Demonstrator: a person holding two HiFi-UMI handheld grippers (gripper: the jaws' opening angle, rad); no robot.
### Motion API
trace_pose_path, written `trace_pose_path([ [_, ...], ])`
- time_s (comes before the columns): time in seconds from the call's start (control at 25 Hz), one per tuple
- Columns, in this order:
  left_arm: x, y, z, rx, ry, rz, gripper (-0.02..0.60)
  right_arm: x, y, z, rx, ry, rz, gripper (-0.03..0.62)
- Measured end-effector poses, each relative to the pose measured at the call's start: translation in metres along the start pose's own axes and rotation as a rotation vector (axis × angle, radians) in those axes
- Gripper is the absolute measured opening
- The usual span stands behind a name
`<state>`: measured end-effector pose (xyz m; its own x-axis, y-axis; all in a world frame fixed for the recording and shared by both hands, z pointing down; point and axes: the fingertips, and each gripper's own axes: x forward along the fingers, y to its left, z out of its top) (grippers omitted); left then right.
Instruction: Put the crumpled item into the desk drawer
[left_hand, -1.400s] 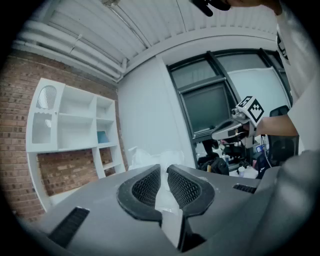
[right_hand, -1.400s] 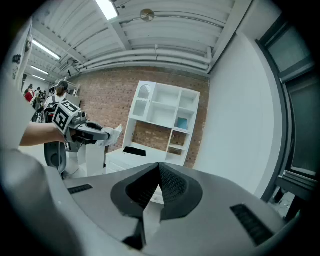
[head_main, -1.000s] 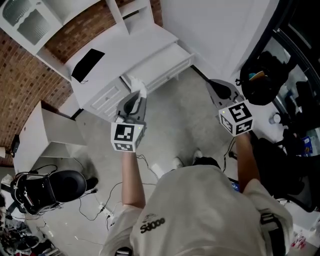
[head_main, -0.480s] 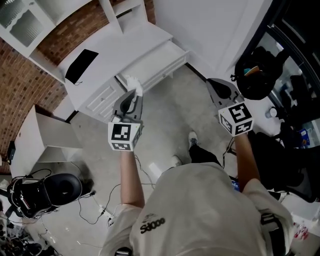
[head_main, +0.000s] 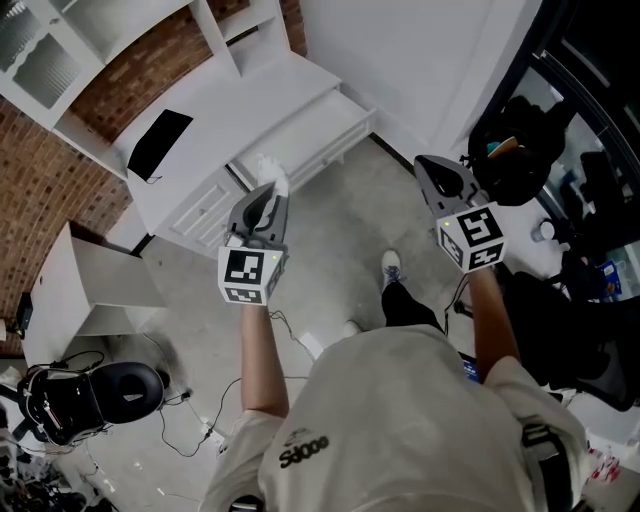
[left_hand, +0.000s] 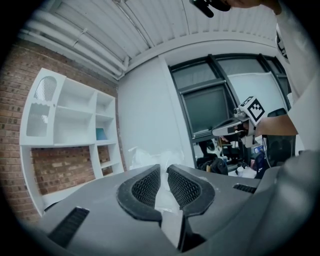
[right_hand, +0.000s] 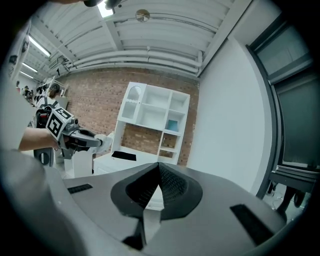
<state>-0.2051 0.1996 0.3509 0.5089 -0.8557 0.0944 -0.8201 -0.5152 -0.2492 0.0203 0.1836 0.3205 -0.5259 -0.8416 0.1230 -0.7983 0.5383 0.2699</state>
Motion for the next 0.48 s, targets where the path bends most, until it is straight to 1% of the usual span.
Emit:
trace_pose_path([
  [0.24, 0.054, 0.01, -0.003, 0.0, 0.023, 0.027, 0.057, 0.035, -0.047, -0.014, 0.008, -0.023, 0.016, 0.005],
  [0.36, 0.092, 0.018, -0.003, 0.006, 0.042, 0.039, 0.057, 0.065, -0.081, -0.027, 0.008, -0.018, 0.023, 0.005],
  [0.48, 0.141, 0.028, -0.002, 0.007, 0.056, 0.059, 0.057, 0.101, -0.121, -0.04, 0.007, -0.013, 0.044, 0.005],
])
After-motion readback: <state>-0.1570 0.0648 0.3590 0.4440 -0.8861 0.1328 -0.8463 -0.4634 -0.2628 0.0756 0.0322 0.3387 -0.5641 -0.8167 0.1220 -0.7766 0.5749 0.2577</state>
